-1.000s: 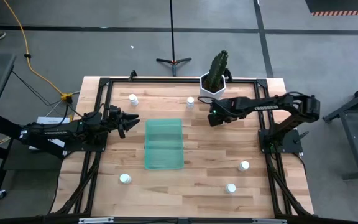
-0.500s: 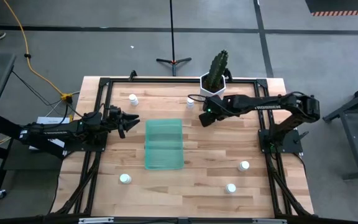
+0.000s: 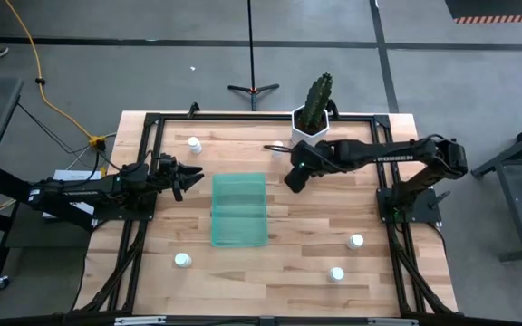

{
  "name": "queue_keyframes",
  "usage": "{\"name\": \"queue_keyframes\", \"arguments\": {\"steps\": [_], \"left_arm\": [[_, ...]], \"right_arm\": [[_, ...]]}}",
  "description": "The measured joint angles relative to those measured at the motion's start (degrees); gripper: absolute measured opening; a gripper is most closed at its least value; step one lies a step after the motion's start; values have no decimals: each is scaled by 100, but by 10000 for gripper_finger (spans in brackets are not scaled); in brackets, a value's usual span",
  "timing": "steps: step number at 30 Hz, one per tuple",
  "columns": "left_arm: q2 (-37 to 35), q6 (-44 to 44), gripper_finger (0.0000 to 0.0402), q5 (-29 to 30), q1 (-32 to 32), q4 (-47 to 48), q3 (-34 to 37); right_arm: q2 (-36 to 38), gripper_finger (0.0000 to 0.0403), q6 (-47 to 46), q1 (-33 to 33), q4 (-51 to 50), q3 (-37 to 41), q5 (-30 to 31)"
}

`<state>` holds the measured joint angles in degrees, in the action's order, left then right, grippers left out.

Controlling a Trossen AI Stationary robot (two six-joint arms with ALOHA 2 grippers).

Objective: Pick and place pill bottles into a basket
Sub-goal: Put the pill bottle into the blue bin

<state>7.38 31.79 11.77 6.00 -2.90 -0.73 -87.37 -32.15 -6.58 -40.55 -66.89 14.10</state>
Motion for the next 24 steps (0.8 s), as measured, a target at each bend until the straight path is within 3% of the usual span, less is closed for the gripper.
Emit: {"name": "queue_keyframes", "arguments": {"steps": [7, 19, 24], "left_arm": [[0, 0, 205, -2, 0, 0, 0], [0, 1, 205, -4, 0, -1, 0], [-2, 2, 205, -7, 0, -3, 0]], "right_arm": [[0, 167, 1395, 309, 403, -103, -553], [-135, 166, 1567, 358, 1690, -103, -718], [-431, 166, 1735, 358, 1707, -423, -728]]}}
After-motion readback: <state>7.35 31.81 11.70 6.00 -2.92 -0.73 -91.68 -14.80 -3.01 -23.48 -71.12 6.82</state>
